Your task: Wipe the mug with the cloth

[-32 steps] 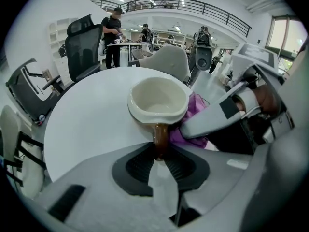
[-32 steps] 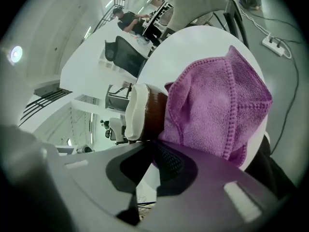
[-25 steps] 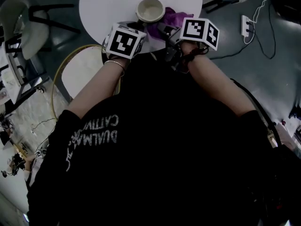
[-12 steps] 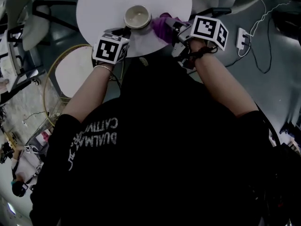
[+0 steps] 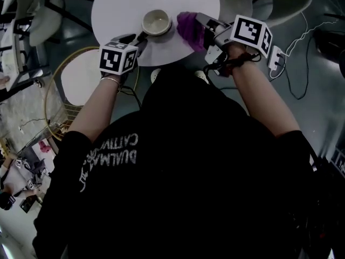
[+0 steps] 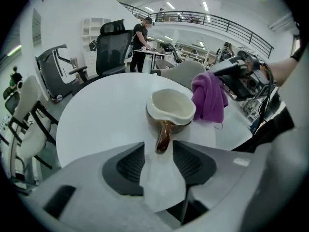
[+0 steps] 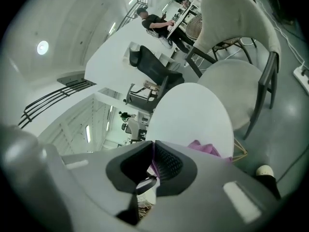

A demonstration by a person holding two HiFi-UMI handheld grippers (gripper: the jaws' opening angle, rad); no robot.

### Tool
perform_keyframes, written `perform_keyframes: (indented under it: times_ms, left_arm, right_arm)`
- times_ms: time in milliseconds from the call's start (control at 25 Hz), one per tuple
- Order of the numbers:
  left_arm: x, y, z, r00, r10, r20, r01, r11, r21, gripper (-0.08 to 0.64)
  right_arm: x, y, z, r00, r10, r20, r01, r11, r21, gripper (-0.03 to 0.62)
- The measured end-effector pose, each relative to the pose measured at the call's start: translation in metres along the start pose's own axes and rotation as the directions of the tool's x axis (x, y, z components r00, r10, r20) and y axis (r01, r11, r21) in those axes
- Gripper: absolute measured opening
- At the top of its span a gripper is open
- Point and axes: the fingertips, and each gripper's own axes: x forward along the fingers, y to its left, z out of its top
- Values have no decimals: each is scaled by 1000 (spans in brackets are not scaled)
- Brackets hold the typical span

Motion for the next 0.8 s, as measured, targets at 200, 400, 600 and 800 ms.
perform_keyframes:
  times_ms: [200, 400, 600, 800]
  left_arm:
    - [-27, 5, -1, 991, -44, 129, 65, 984, -164, 196]
    - [-54, 14, 23, 938, 55, 341, 100, 901, -422, 196]
    - [-142, -35, 131, 761, 79, 643, 167, 935, -313, 195]
    - [-254, -141, 257, 514, -145, 846, 283, 959, -7, 166]
  right_arm:
    - [-6, 38, 15, 985, 173, 12, -172, 984, -48, 26]
    - [-32, 81, 50, 931, 362, 45, -356, 929, -97, 25]
    - [-93, 168, 105, 815, 578, 42, -544, 788, -288, 25]
    - [-157, 249, 131, 707, 706, -39, -625, 598, -503, 23]
